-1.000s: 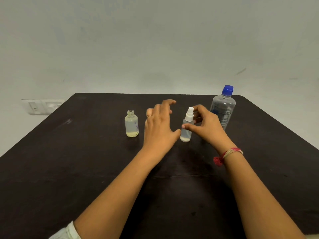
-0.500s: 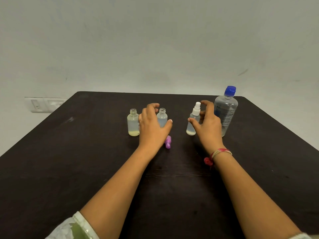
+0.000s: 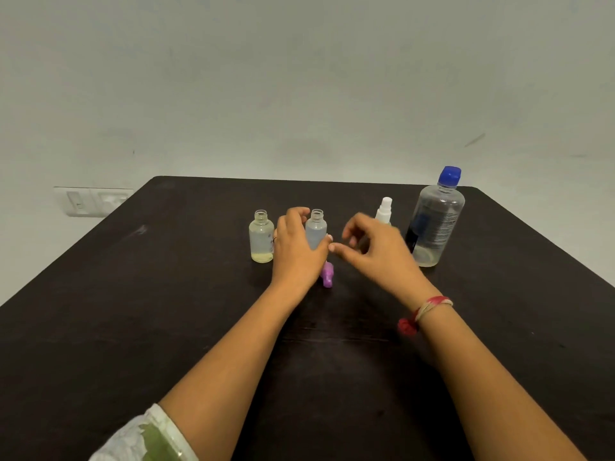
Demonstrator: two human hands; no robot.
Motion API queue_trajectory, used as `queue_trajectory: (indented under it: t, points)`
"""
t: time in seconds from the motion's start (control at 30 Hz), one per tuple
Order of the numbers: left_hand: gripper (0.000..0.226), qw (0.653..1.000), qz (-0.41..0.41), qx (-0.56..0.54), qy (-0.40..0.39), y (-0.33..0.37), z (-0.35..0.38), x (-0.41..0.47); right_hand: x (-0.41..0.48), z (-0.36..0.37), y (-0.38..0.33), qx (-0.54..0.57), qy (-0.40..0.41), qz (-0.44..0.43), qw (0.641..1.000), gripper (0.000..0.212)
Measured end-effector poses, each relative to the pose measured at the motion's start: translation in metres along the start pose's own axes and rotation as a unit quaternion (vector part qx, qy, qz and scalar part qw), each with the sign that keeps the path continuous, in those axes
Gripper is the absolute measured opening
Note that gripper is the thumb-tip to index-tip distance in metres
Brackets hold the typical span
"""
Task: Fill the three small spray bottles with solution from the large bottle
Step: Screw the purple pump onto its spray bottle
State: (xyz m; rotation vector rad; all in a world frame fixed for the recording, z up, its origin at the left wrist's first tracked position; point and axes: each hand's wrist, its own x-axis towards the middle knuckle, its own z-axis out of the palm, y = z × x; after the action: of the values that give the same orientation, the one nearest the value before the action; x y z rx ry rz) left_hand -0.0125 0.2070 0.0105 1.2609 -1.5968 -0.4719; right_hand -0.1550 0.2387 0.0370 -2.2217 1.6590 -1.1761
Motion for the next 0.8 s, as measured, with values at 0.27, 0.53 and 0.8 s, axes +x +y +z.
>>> queue_trajectory:
  t: [0.27, 0.53, 0.8]
  points:
    - [0.048, 1.0, -0.01, -0.009, 0.01, 0.0, 0.0, 0.002, -0.006, 0.012, 0.005, -0.008, -0.168, 0.061, 0.984, 0.041]
    - [0.037, 1.0, -0.014, -0.023, -0.007, 0.0, 0.0, 0.002, -0.01, 0.022, -0.002, -0.094, -0.143, 0.06, 0.983, 0.042]
    - [0.034, 0.999, -0.023, -0.024, -0.022, 0.0, 0.0, 0.001, -0.008, 0.013, 0.0, -0.114, -0.073, 0.083, 0.987, 0.024]
